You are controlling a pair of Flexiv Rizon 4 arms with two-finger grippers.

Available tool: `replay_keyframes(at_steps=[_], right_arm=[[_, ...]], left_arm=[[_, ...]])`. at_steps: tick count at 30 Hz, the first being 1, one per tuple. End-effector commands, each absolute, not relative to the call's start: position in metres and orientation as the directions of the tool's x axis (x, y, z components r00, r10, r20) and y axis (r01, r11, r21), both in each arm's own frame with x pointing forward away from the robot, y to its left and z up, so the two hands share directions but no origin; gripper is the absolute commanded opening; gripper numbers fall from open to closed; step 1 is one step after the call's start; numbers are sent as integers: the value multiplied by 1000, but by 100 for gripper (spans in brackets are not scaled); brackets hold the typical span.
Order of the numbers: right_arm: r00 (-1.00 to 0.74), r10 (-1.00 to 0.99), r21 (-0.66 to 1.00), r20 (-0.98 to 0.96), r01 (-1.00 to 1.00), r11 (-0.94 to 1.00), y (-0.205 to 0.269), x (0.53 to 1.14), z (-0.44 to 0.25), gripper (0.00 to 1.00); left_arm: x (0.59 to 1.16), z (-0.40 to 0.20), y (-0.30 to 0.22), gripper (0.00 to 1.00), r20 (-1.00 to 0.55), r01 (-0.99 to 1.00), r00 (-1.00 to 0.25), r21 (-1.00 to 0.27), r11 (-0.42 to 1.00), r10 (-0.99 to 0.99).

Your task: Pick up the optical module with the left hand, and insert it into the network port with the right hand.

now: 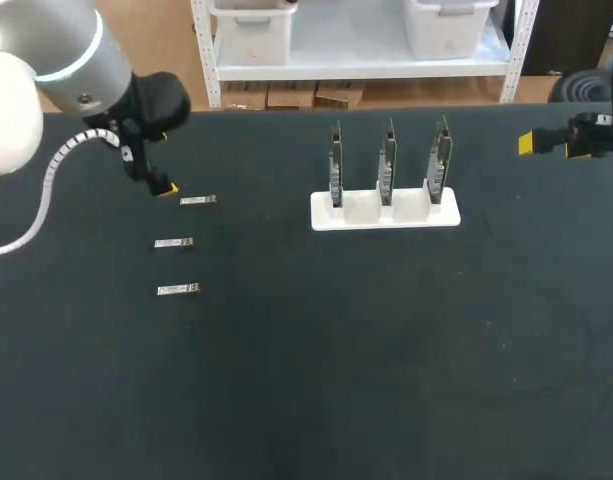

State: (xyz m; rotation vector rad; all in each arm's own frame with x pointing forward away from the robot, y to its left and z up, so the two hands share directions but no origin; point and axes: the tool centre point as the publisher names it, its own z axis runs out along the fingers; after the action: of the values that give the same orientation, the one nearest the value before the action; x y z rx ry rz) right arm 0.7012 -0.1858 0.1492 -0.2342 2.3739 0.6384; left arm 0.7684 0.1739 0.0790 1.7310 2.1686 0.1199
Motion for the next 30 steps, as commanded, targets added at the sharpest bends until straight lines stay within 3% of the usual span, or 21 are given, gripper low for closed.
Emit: replay_keyframes(at_steps=[1, 5, 11, 14, 17, 30], right_arm=[[-766, 0, 381, -642, -320, 868, -185, 700, 150, 100], [-766, 0, 381, -642, -320, 868, -185, 700, 150, 100], [-766, 0, 381, -642, -320, 868, -185, 700, 150, 100], [-766, 0, 381, -642, -320, 868, -185, 700, 150, 100], [-766, 0, 381, -642, -320, 868, -185, 700, 150, 100], [-766, 0, 381, -642, -320, 868, -185, 700, 150, 100]], left_arm=[[773, 69, 172, 100, -211, 927, -162, 302, 221, 964], [775, 62, 173, 100, -194, 952, -105, 262, 155, 975], [786, 56, 174, 100, -133, 951, -25, 303, 65, 991], [791, 56, 173, 100, -119, 952, -39, 298, 73, 992], [791, 67, 170, 100, -204, 955, -63, 271, 118, 977], [791, 67, 170, 100, -204, 955, -63, 271, 118, 977]])
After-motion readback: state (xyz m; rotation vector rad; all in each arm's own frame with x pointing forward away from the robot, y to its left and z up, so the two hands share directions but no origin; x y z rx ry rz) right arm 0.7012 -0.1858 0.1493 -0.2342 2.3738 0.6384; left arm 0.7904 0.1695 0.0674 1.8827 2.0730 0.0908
